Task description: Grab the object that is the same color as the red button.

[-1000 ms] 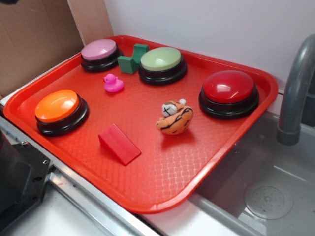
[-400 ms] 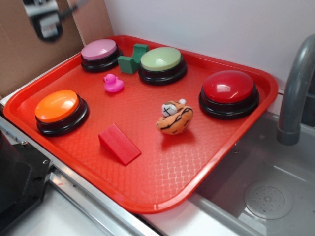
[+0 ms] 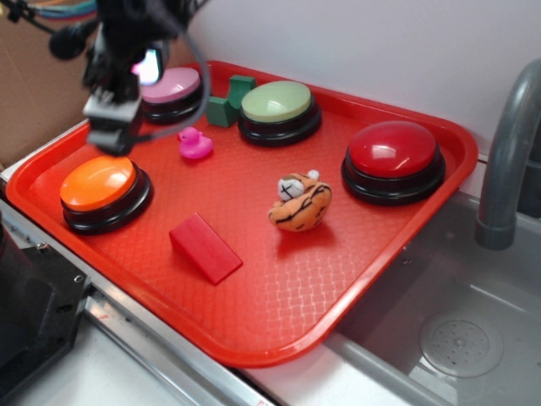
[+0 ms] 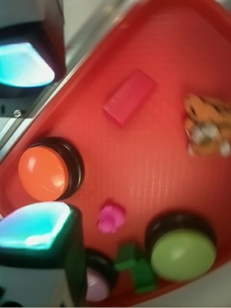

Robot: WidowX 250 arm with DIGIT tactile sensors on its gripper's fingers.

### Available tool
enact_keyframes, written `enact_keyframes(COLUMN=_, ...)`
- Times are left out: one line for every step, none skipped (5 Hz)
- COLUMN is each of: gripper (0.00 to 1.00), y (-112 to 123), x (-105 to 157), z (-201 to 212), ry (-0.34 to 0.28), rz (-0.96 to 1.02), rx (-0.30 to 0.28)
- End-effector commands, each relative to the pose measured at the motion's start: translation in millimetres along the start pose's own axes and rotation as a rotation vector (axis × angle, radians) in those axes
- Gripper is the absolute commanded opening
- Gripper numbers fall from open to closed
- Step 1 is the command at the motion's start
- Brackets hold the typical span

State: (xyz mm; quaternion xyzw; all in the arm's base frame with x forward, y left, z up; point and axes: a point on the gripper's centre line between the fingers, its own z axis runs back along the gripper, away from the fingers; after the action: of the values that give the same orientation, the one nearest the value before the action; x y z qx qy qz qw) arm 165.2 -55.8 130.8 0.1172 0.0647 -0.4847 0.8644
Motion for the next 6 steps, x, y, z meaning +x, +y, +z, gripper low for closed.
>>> enact_keyframes(gripper=1.00, y=-11.8, x=9.8, z=-22.6, ry=-0.102, rz=-0.484, rx=0.131)
enact_keyframes(gripper=1.00, y=-8.6, x=16.0, z=-37.7, ry=-0.146, rz=-0.496, rx=0.120)
enact_keyframes(gripper=1.00, y=-10.4, x=28.1, z=-64.8, ry=-0.168, rz=-0.499, rx=0.058)
enact_keyframes(gripper=1.00, y=-21.2, x=31.6, z=-81.3, ry=-0.149, rz=-0.456, rx=-0.030)
enact_keyframes(gripper=1.00, y=-26.0, x=31.3, z=-88.7, ry=-0.140, rz=-0.431, rx=-0.060)
enact_keyframes(gripper=1.00, y=-26.0, x=34.5, z=-96.3, ry=-0.103, rz=-0.459, rx=-0.052)
